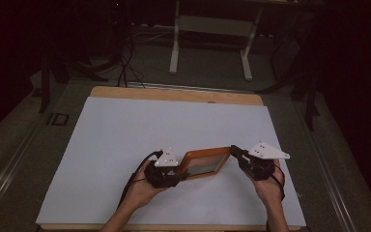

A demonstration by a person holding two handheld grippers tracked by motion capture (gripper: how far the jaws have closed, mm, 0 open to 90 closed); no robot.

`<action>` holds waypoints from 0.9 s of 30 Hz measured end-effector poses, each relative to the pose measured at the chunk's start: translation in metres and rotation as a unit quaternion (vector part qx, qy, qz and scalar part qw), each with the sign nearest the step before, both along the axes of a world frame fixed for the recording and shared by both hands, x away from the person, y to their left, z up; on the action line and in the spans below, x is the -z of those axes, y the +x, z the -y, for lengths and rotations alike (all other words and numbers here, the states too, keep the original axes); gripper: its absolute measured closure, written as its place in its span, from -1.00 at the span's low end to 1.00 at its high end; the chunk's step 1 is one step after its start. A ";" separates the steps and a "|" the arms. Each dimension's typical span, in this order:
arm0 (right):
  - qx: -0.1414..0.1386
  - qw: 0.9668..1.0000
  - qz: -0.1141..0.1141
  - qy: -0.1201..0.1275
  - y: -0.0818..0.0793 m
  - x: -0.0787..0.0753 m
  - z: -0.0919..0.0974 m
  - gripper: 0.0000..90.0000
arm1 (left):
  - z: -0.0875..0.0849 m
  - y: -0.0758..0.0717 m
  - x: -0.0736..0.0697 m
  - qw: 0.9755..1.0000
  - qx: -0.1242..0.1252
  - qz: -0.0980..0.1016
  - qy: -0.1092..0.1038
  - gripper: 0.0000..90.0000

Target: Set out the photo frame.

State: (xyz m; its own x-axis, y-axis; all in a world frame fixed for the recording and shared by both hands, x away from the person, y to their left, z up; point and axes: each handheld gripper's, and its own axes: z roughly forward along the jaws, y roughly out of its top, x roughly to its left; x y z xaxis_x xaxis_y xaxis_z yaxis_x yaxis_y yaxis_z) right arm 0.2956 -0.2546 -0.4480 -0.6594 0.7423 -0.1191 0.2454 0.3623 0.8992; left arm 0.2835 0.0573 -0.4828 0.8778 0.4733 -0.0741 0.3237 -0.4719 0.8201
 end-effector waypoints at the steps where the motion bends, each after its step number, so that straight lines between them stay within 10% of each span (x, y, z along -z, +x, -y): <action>1: 0.000 1.000 -0.001 0.000 0.000 0.000 0.000 0.86 | -0.001 0.000 -0.003 1.000 0.001 0.001 -0.002 0.54; 27: -0.062 0.996 -0.042 0.047 0.005 0.001 0.002 0.44 | -0.012 0.025 -0.052 0.999 0.037 -0.013 -0.008 0.54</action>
State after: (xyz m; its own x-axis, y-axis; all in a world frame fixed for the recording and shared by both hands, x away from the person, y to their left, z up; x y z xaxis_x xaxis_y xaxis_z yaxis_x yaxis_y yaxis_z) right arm 0.3007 -0.2565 -0.4494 -0.7509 0.6604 0.0068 0.2805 0.3096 0.9086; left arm 0.3086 0.0695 -0.4310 0.9079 0.4062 -0.1038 0.3092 -0.4815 0.8201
